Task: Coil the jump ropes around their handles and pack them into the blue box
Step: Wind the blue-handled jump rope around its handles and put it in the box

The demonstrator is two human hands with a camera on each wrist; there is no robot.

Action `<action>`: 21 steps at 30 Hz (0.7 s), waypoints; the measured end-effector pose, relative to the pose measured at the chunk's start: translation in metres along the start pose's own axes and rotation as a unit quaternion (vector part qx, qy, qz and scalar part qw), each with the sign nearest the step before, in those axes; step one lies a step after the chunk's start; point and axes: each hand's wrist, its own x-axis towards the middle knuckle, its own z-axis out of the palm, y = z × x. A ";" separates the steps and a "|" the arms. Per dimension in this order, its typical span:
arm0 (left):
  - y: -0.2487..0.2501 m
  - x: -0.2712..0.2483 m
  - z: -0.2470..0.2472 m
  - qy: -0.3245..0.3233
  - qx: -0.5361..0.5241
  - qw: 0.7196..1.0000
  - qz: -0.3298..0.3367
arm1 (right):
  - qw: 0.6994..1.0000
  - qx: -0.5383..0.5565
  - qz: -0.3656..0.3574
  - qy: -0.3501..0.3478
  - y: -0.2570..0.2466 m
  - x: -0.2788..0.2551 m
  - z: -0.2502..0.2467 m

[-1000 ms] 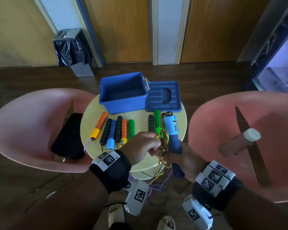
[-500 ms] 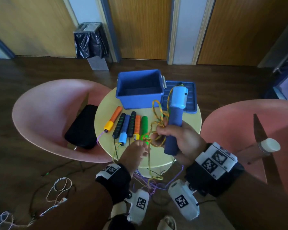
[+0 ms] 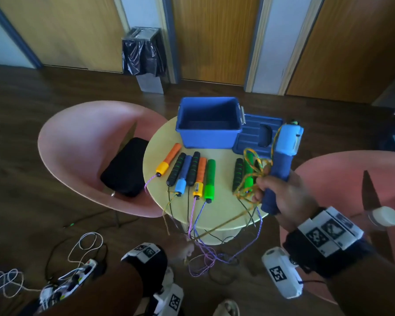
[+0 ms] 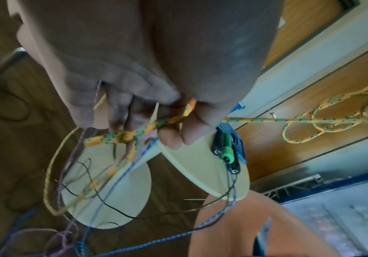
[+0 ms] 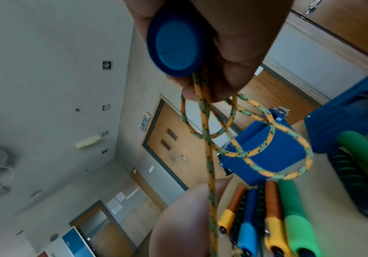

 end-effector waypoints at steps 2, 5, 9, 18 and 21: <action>-0.020 -0.004 0.000 0.102 -0.048 0.992 -0.057 | 0.999 -0.028 0.024 -0.021 0.010 0.001 -0.007; -0.057 -0.013 0.008 0.067 -0.068 0.982 -0.164 | 0.994 -0.088 0.057 -0.041 0.026 0.003 -0.017; -0.098 -0.028 -0.002 0.165 -0.097 0.960 -0.203 | 0.963 -0.228 0.103 -0.097 0.040 0.000 -0.020; -0.156 -0.053 -0.049 0.245 -0.146 0.924 -0.256 | 0.604 -0.680 0.112 -0.400 0.047 -0.012 0.020; -0.165 -0.053 -0.065 0.274 -0.169 0.917 -0.233 | 0.570 -0.717 0.033 -0.399 0.054 -0.003 0.044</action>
